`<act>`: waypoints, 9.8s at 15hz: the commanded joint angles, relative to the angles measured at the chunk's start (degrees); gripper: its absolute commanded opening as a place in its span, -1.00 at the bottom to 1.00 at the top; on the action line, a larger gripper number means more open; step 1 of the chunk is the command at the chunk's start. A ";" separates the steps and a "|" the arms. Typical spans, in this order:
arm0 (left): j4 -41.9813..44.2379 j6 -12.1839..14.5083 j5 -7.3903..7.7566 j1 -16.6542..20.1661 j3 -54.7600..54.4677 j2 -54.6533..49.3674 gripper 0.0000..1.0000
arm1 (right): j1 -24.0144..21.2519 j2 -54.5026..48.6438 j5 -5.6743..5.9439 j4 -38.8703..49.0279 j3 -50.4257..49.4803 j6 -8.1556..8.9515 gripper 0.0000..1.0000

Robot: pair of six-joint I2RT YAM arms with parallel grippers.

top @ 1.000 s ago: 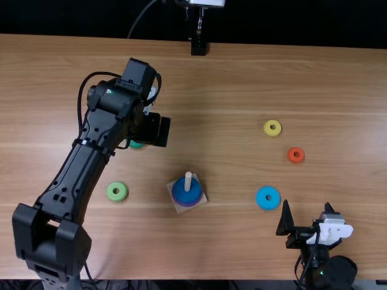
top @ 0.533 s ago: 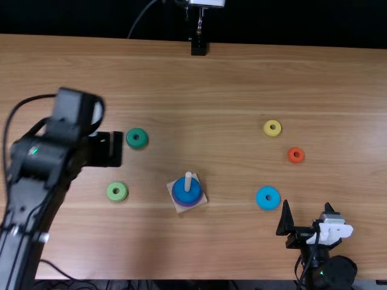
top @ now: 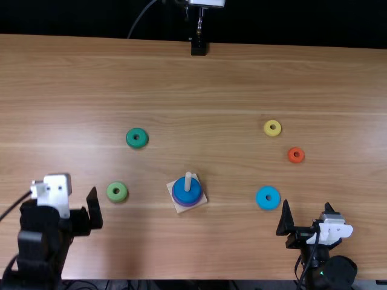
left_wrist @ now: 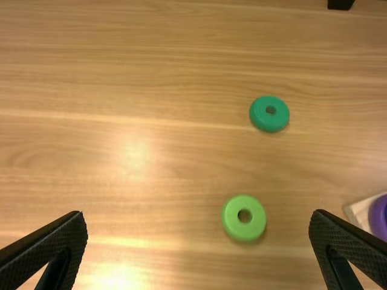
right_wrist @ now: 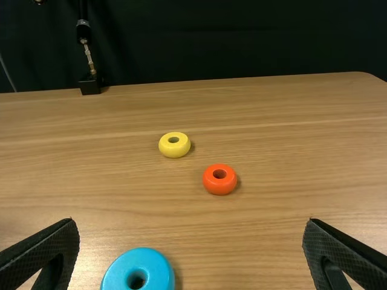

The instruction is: Build the Hanoi tower: stack the rings onto the peg from bottom to top in this color order: purple, dark blue, light blue, dark green, light green, yellow, orange.

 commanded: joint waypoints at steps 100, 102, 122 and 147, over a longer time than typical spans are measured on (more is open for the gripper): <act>12.81 10.64 11.23 4.46 -39.31 -35.18 1.00 | 13.12 96.21 11.20 -28.49 48.68 9.78 -0.74; 12.81 10.64 11.23 4.46 -39.31 -35.18 1.00 | 13.48 96.12 12.36 -28.59 47.98 9.78 -1.00; 12.81 10.64 11.23 4.46 -39.31 -35.18 1.00 | 36.06 95.16 -3.25 -65.51 102.03 11.36 -1.00; 12.81 10.64 11.23 4.46 -39.31 -35.18 1.00 | 45.29 108.69 -3.03 -65.08 107.92 17.05 -1.00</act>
